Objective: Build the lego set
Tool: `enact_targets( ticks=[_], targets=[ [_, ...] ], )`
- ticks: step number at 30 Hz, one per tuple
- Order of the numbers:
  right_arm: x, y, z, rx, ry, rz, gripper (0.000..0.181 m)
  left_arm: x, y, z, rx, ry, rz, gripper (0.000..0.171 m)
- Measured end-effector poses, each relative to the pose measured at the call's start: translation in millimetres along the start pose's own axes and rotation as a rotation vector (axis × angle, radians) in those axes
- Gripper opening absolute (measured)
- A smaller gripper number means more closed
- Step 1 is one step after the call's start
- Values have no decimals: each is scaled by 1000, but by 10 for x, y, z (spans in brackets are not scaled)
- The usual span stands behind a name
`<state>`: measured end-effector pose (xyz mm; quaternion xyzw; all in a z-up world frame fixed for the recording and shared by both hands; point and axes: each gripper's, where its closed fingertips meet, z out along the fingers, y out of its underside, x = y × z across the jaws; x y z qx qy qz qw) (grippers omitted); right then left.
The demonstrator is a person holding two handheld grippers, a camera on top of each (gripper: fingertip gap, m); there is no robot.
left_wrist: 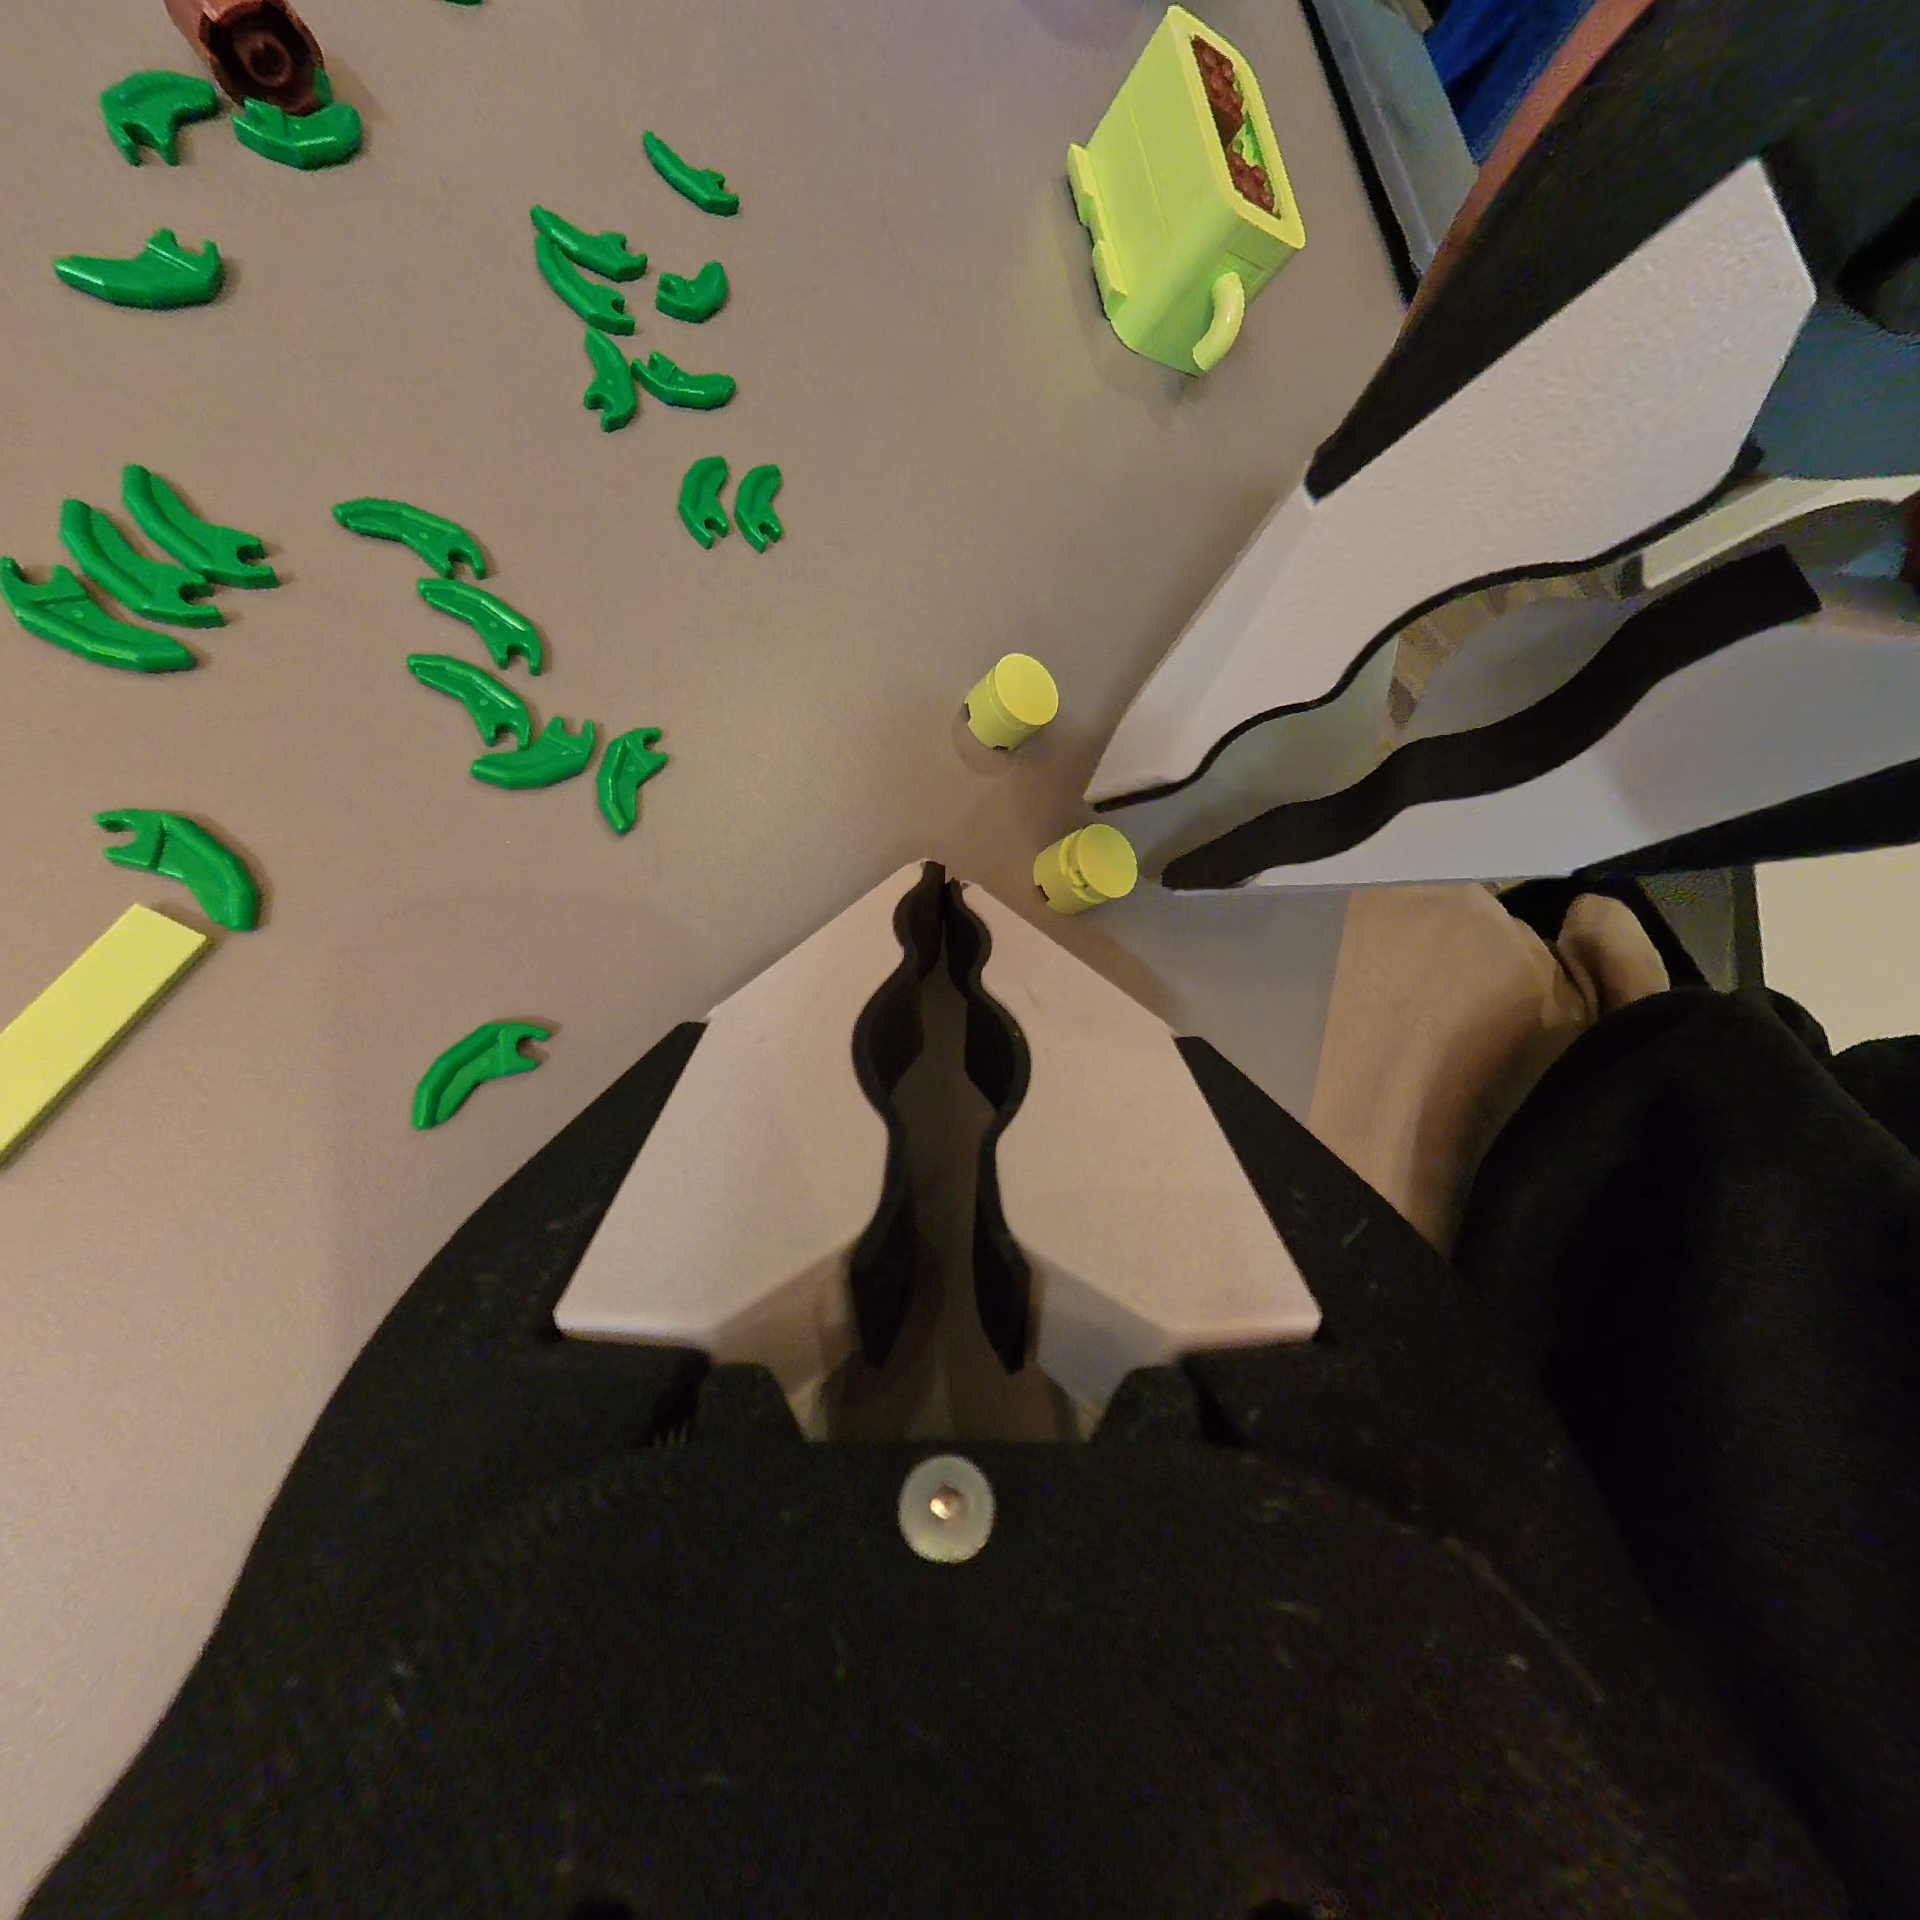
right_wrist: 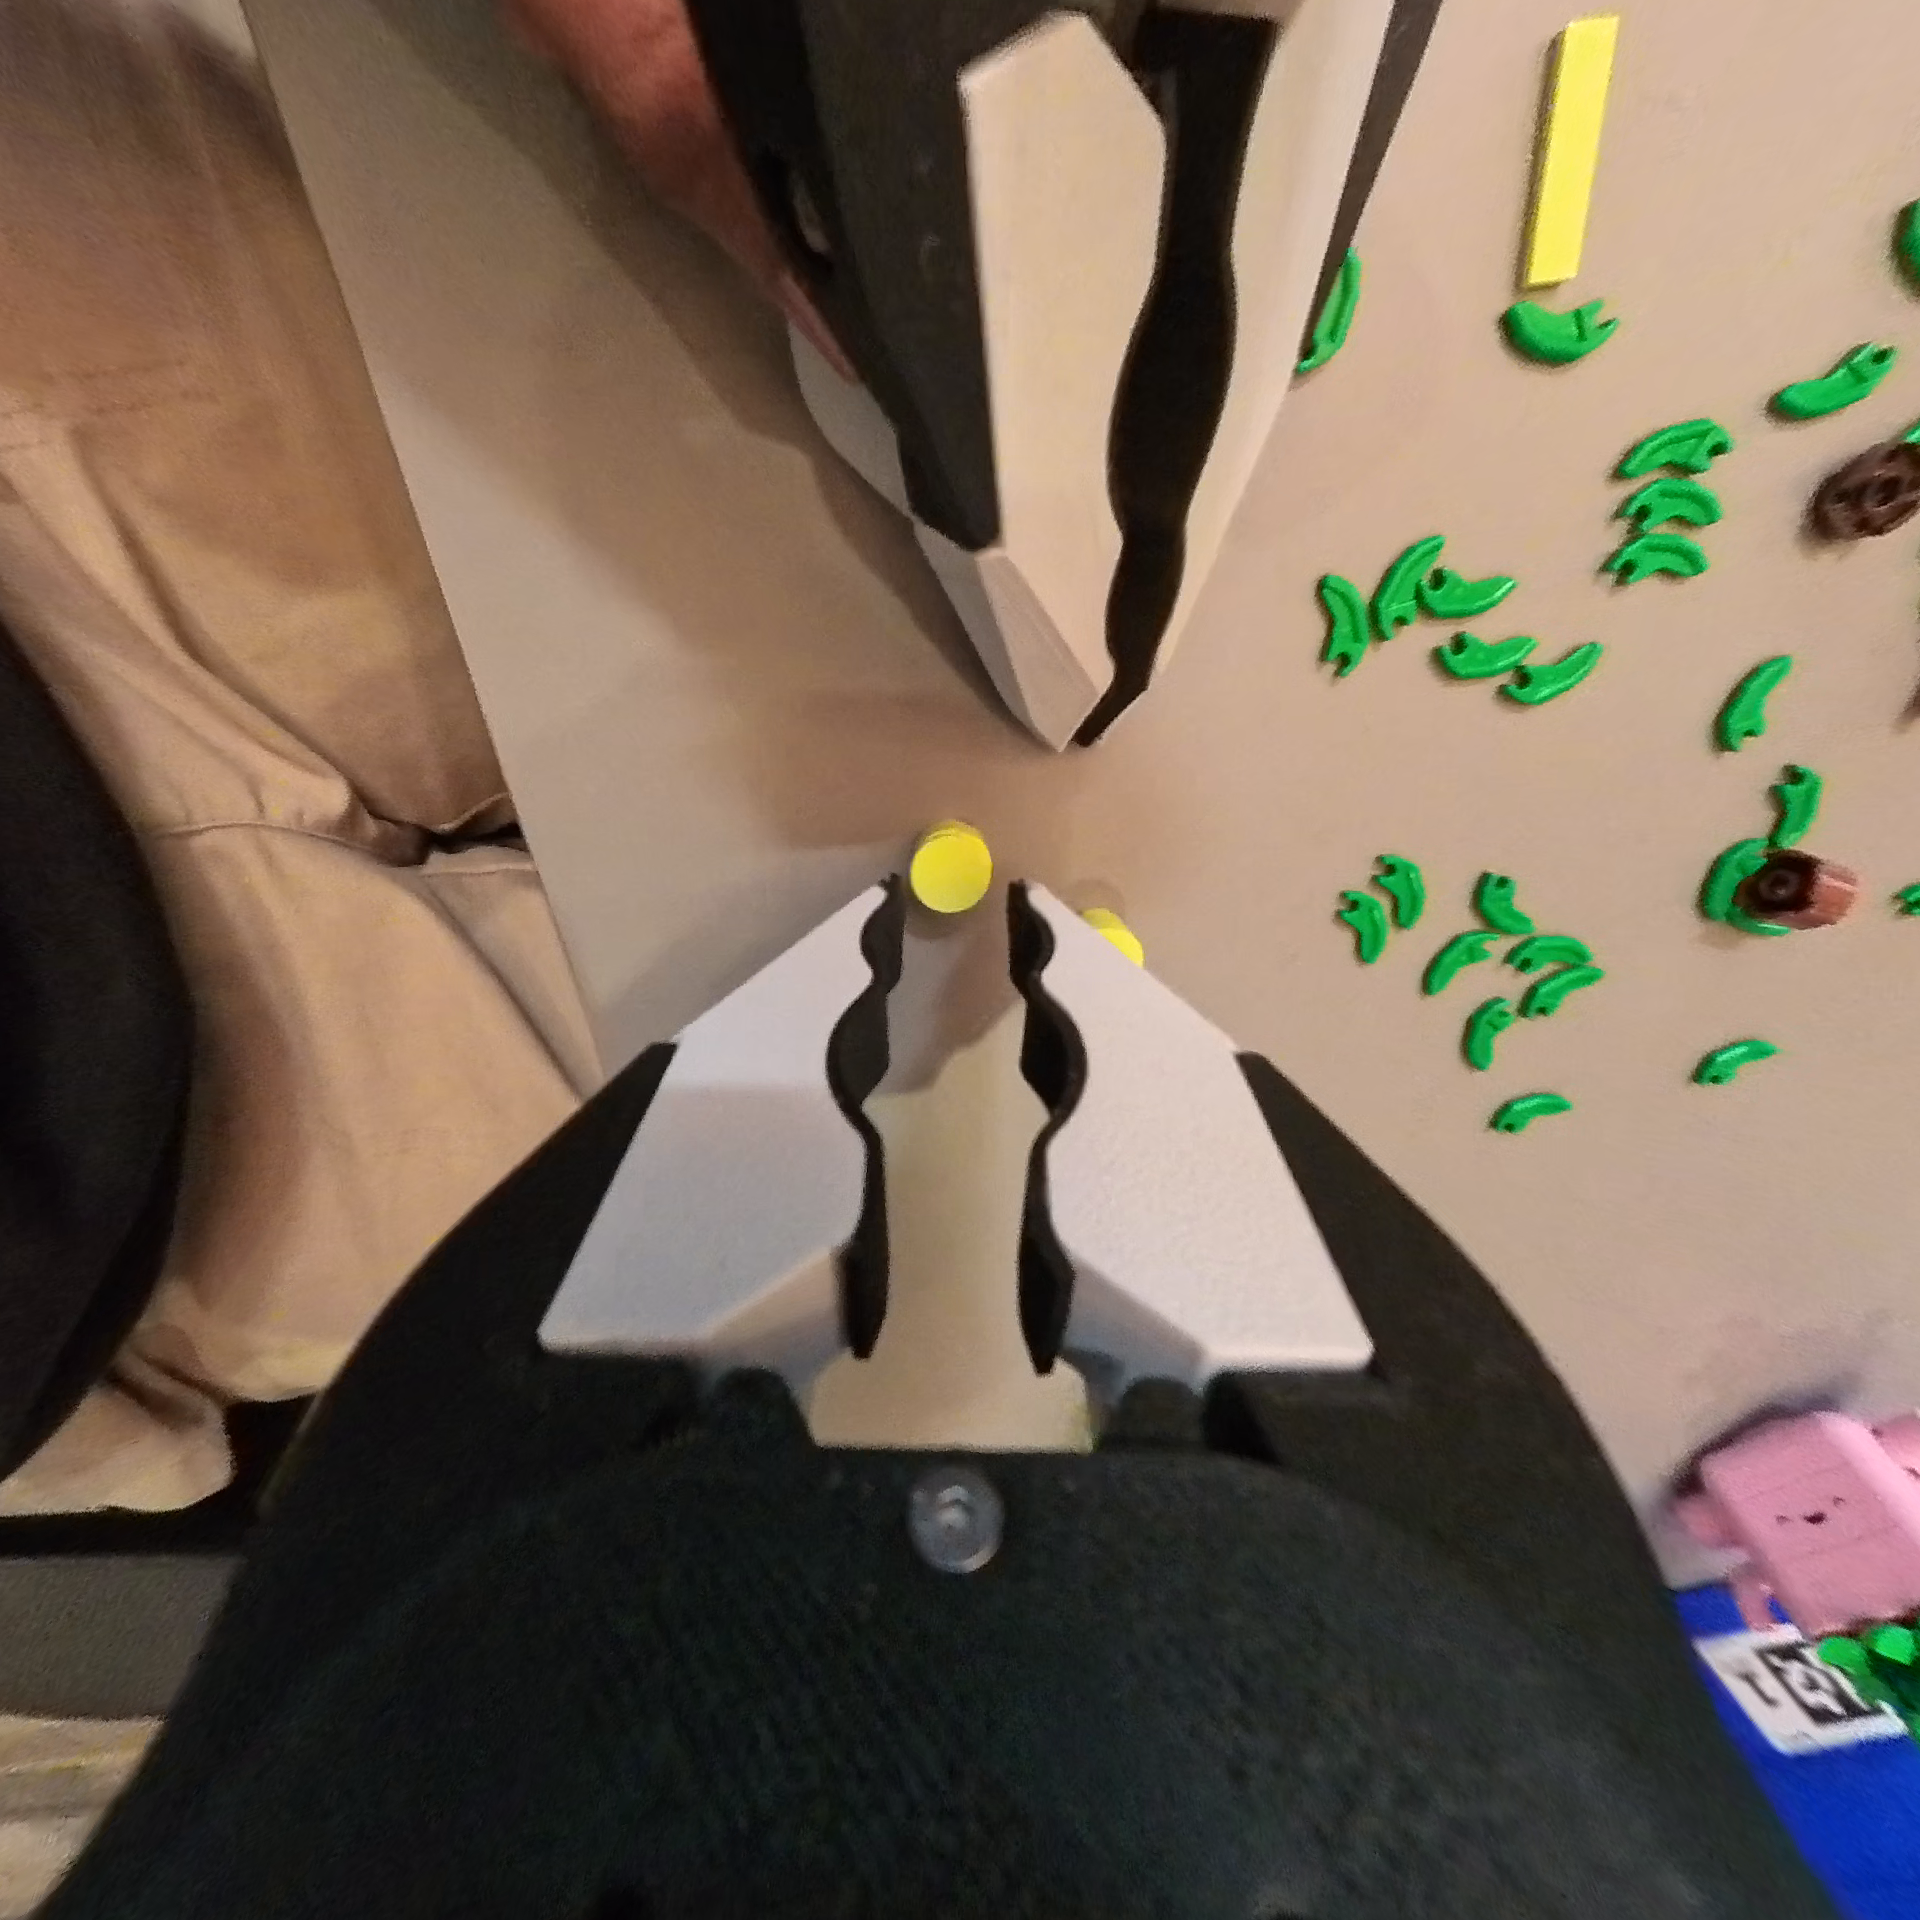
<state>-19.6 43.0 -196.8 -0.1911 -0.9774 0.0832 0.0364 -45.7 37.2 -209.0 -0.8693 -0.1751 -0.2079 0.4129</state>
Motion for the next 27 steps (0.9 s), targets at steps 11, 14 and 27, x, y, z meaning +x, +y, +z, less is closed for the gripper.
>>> enact_targets(
  ticks=[11, 14, 27],
  targets=[
    [-5, -4, 50, -18, -61, -10, 20, -3, 1, 0, -1, 3, -6, 0],
    [-8, 3, 66, -23, -65, -14, 19, -2, 0, 0, 0, 4, -7, 0],
    [12, -15, 65, -18, -54, -27, 4, -2, 0, 0, -1, 5, -8, 0]
  ],
)
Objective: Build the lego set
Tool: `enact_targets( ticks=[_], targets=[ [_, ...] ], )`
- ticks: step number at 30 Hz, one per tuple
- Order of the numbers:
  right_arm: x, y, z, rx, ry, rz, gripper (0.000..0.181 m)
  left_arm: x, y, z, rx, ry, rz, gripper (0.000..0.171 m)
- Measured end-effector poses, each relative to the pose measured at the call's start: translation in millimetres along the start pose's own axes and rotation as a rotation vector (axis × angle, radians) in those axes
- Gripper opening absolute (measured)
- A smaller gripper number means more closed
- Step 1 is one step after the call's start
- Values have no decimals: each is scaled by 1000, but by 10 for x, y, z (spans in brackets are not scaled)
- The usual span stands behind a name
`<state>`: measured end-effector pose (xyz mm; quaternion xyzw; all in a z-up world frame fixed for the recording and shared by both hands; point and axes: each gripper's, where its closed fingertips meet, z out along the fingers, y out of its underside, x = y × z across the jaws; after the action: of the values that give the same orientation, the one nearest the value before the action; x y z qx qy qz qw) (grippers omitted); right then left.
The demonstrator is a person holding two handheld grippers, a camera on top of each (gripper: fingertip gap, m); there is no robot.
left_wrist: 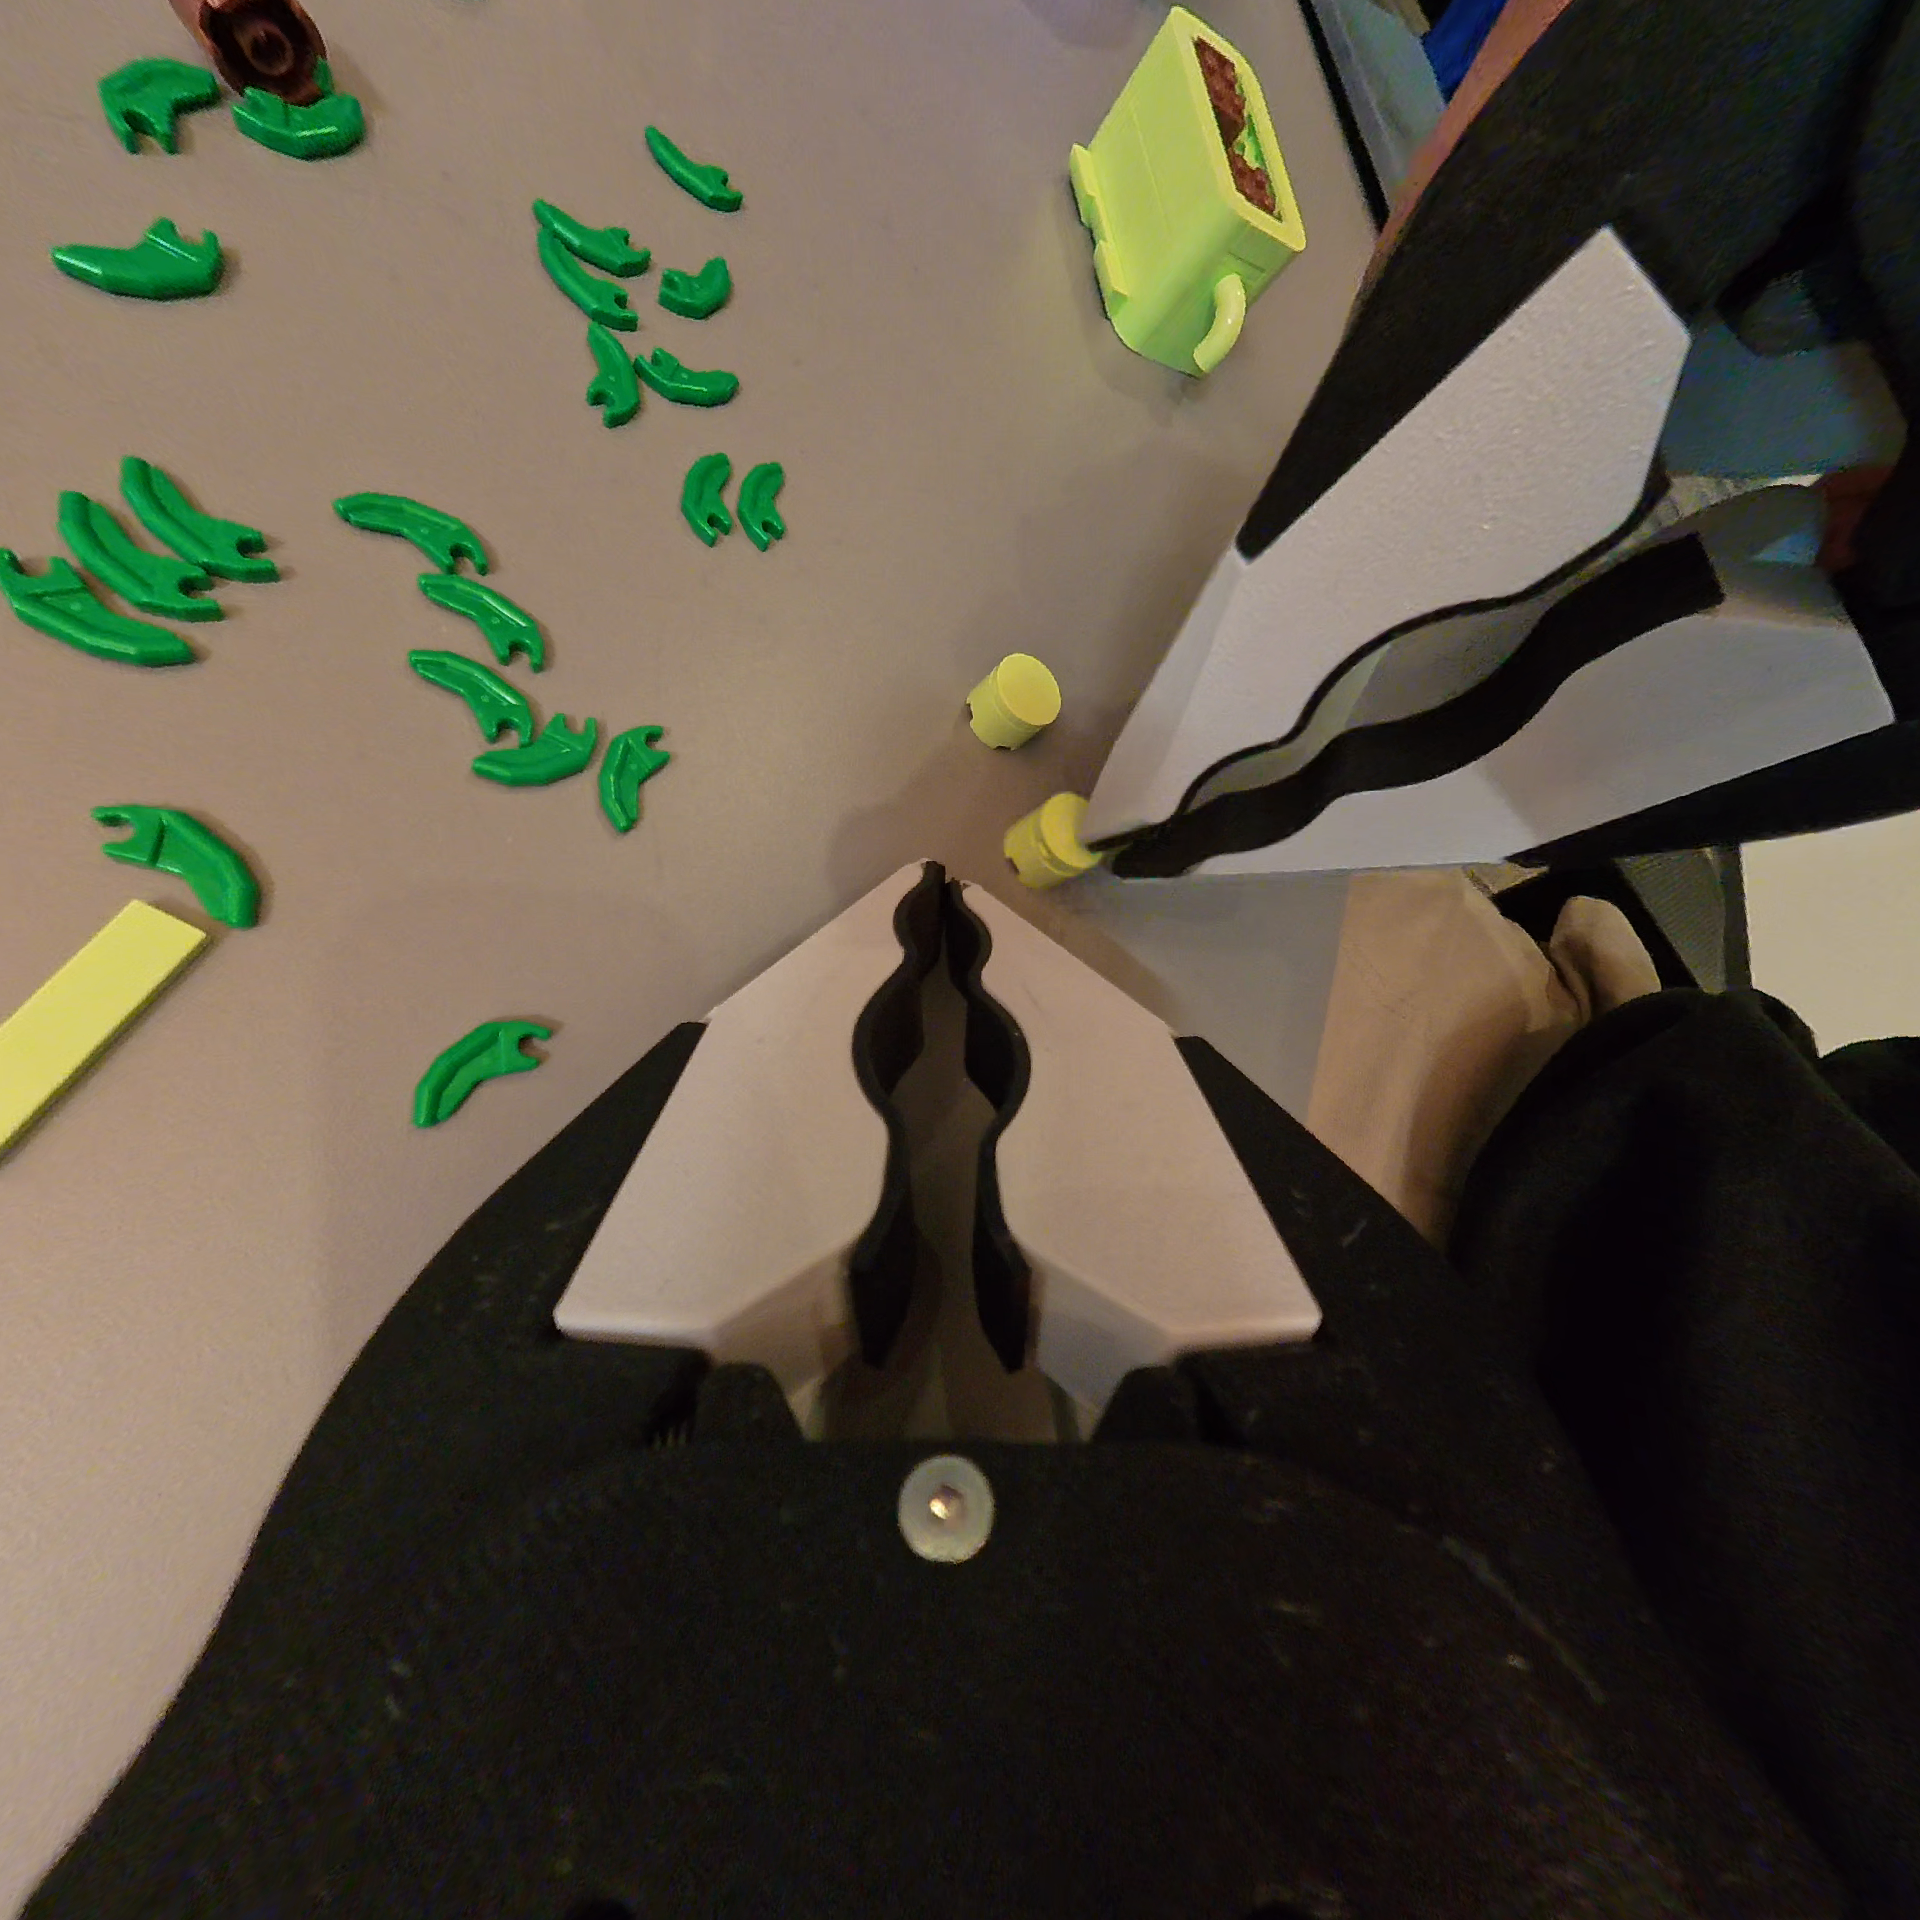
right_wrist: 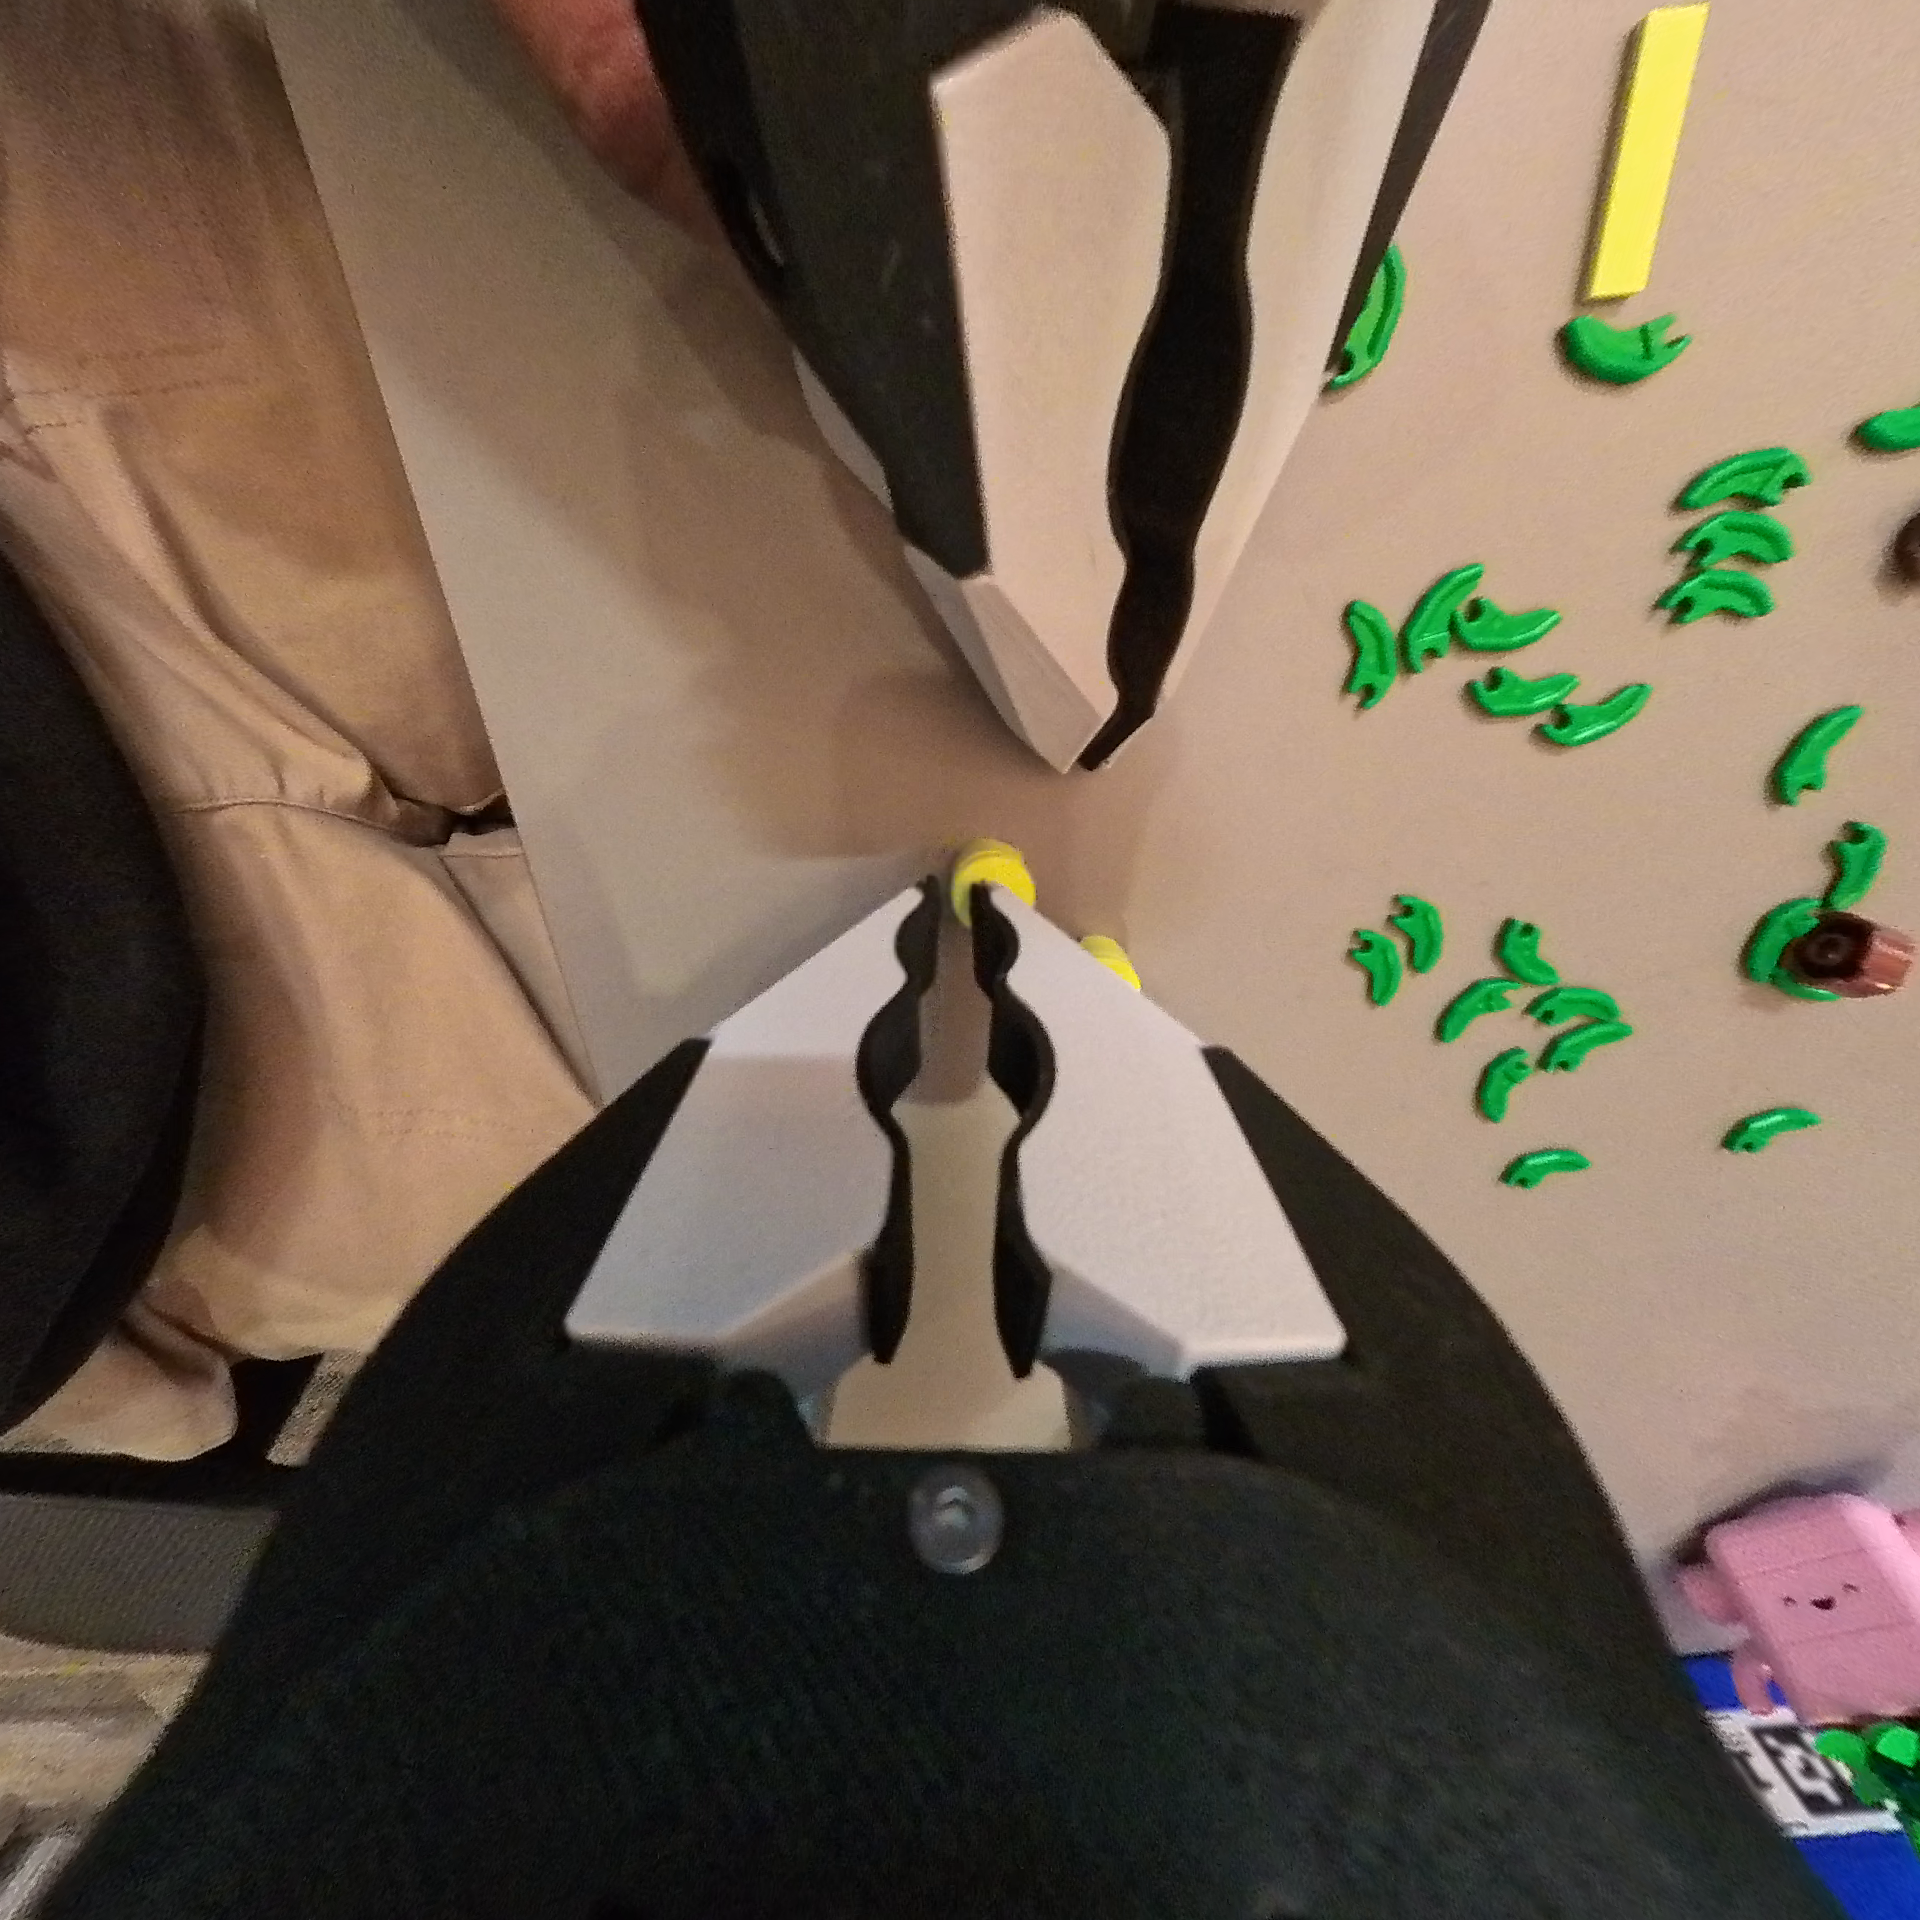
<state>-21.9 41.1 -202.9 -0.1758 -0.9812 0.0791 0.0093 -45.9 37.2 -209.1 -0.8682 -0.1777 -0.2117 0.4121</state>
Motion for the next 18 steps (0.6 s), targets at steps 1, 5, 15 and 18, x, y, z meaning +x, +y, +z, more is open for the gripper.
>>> enact_targets(
  ticks=[1, 5, 15, 18],
  targets=[
    [-1, -2, 0, -1, 1, 0, 5, 0, 0, 0, 0, 0, 0, 0],
    [-13, -1, -2, -7, -2, 2, 10, 1, 0, 0, 0, 0, 0, 0],
    [91, 11, -24, 12, 24, 25, 6, 0, 2, 1, -1, 0, 0, 0],
    [93, 22, 3, 3, 21, 22, 2, -1, 2, 0, -1, 0, 0, 0]
  ],
)
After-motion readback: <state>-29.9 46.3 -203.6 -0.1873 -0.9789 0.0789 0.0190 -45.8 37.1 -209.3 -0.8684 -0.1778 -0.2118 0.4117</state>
